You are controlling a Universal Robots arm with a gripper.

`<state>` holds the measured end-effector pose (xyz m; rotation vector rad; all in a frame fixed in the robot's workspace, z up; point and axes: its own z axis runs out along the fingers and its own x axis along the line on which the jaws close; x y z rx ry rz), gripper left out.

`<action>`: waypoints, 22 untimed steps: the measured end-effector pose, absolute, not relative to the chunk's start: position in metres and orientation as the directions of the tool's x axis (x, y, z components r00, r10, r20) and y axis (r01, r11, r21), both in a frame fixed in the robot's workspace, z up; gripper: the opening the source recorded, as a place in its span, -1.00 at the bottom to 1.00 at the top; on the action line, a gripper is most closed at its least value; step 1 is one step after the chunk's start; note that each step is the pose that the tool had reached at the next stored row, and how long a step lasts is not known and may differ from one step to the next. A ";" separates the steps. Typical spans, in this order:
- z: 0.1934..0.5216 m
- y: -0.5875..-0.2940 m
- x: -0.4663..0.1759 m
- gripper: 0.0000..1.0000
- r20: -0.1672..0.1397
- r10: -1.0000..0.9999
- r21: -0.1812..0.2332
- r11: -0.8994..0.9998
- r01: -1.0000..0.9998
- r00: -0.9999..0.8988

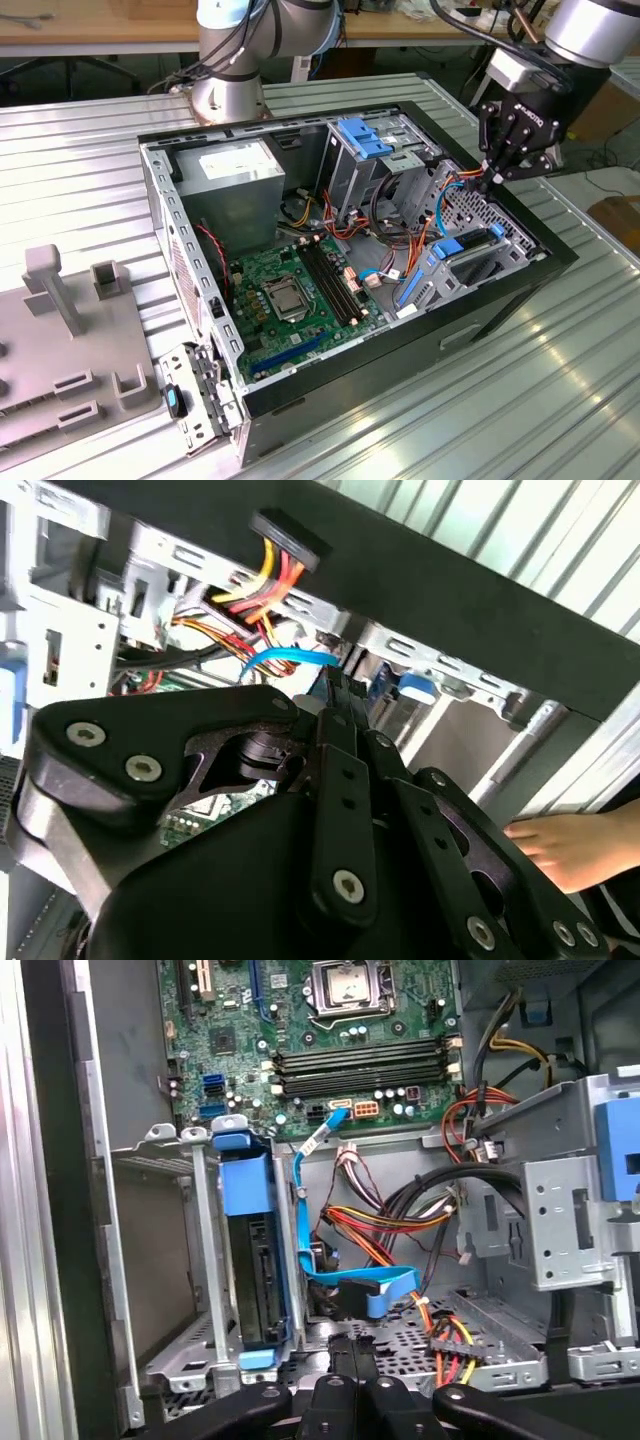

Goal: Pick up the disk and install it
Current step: 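Insert the first disk wire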

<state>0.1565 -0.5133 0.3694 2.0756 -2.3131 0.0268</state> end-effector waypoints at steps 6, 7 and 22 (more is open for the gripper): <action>0.369 -0.505 0.161 -0.79 0.037 -0.990 0.010 0.139 -0.990 -0.139; 0.369 -0.504 0.161 -0.79 0.037 -0.989 0.009 0.145 -0.989 -0.144; 0.371 -0.498 0.162 -0.79 -0.021 -0.985 -0.046 0.174 -0.984 -0.173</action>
